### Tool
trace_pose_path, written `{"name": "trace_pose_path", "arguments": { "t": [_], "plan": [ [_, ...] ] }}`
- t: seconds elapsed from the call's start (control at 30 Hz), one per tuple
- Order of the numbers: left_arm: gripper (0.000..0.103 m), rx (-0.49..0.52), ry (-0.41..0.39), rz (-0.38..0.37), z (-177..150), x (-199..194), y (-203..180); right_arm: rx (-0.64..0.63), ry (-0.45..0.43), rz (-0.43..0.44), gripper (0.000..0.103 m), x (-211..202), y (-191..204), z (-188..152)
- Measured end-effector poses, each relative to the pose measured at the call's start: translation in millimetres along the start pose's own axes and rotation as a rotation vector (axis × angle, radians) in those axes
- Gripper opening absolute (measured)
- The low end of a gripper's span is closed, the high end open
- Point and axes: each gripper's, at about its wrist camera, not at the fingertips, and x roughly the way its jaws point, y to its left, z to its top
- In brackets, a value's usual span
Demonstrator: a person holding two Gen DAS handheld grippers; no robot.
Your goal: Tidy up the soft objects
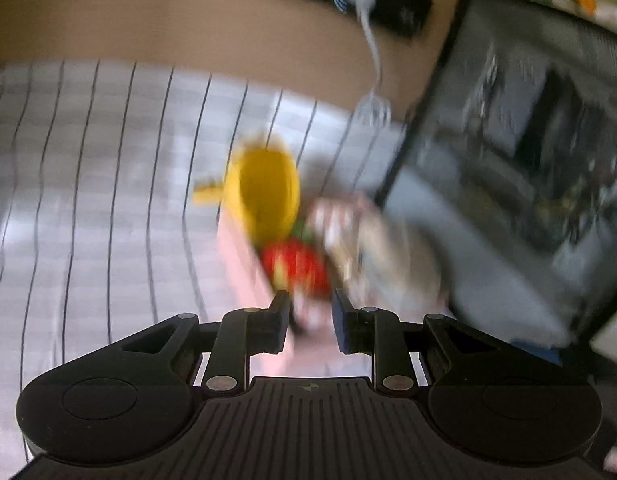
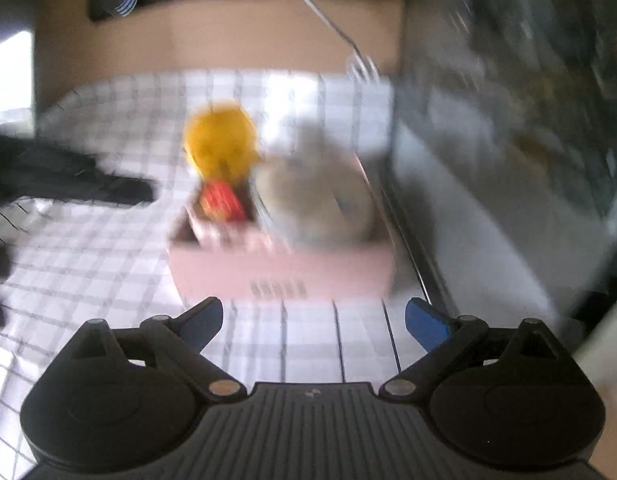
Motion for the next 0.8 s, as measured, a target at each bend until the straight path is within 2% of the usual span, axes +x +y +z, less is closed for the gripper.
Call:
{"name": "trace_pose_path", "arguments": {
  "t": [0.13, 0.23, 0.33, 0.47, 0.57, 0.63, 0.7, 0.73, 0.77, 0.8],
  "plan": [
    [0.026, -0.007, 0.101, 0.046, -53, -8, -11, 0.046, 0.087, -0.010, 0.098, 8, -13, -22],
    [0.025, -0.010, 0.147, 0.087, -87, -11, -23, 0.030, 0.077, 0.016, 0.098, 9, -20, -34],
    [0.025, -0.047, 0.156, 0.125, -106, -14, -31, -0.014, 0.073, 0.052, 0.098, 10, -26, -39],
    [0.026, -0.057, 0.124, 0.159, -119, -19, -43, -0.048, 0.026, 0.088, 0.098, 0, -33, -36],
    [0.026, -0.073, 0.063, 0.206, -125, -26, -44, 0.049, -0.035, 0.088, 0.102, -7, -34, -24],
    [0.025, -0.098, 0.011, 0.245, -128, -37, -38, 0.120, -0.077, 0.051, 0.103, -12, -27, -12],
    [0.025, -0.147, -0.017, 0.274, -126, -52, -26, 0.028, -0.117, 0.163, 0.089, -15, -10, 4],
    [0.025, -0.170, -0.021, 0.286, -125, -60, -19, 0.021, -0.134, 0.136, 0.088, -18, 0, 9],
    [0.025, -0.190, -0.021, 0.302, -124, -68, -12, 0.060, -0.179, 0.067, 0.089, -26, 10, 9],
    [0.025, -0.206, -0.020, 0.317, -123, -75, -5, 0.077, -0.218, 0.060, 0.091, -31, 19, 8]
  ]
}}
